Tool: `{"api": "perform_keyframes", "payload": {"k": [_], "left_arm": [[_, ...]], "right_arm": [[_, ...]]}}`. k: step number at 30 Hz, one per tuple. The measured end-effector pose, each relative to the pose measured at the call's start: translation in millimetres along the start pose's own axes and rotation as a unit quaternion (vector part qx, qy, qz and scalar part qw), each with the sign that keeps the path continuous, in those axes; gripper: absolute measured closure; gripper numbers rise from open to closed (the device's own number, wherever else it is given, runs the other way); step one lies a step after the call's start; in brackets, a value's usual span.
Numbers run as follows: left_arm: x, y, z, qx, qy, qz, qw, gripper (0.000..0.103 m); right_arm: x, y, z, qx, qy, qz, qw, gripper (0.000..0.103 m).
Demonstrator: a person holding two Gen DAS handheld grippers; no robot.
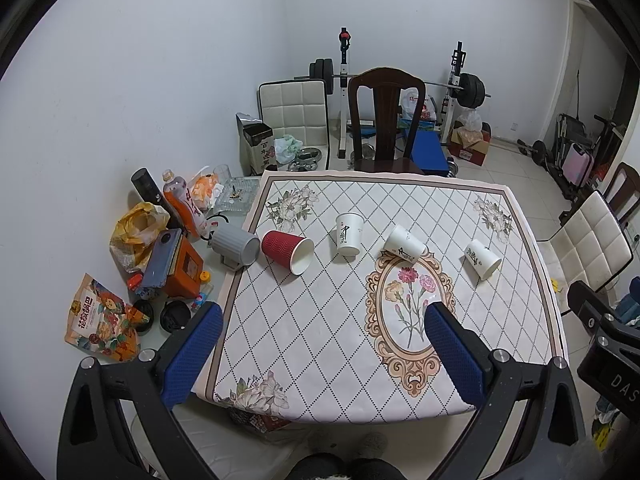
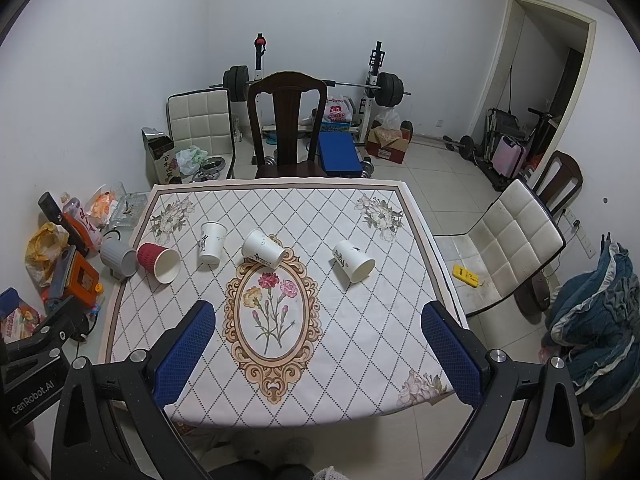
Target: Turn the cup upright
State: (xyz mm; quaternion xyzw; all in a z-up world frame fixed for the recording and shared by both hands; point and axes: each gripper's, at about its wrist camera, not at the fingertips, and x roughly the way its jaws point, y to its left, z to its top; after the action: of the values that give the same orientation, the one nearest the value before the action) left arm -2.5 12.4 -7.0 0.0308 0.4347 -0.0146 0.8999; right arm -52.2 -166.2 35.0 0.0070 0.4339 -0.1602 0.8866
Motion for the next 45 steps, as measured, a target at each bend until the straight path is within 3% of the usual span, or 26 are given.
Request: {"api": "perform_keyframes", "payload": {"k": [33, 38, 45], "left_arm": [[3.5, -5.0, 9.2, 0.007, 0.004, -0.015, 0.9998, 0.0], [24.6, -2.1, 9.4, 0.017, 0.015, -0.026, 0.9994, 0.0], [99.5, -12.4, -11.4, 0.059, 0.063, -0.033, 0.9957, 0.0]], "right_arm": [[2.0, 3.9, 3.3, 0.008, 0.008, -0.002, 1.0, 0.0], [14.4, 6.0, -0.6, 0.032, 0.027, -0.004, 0.999, 0.0], [68.6, -7.0, -26.3, 0.079, 0.076, -0.047, 0.993, 0.0]]}}
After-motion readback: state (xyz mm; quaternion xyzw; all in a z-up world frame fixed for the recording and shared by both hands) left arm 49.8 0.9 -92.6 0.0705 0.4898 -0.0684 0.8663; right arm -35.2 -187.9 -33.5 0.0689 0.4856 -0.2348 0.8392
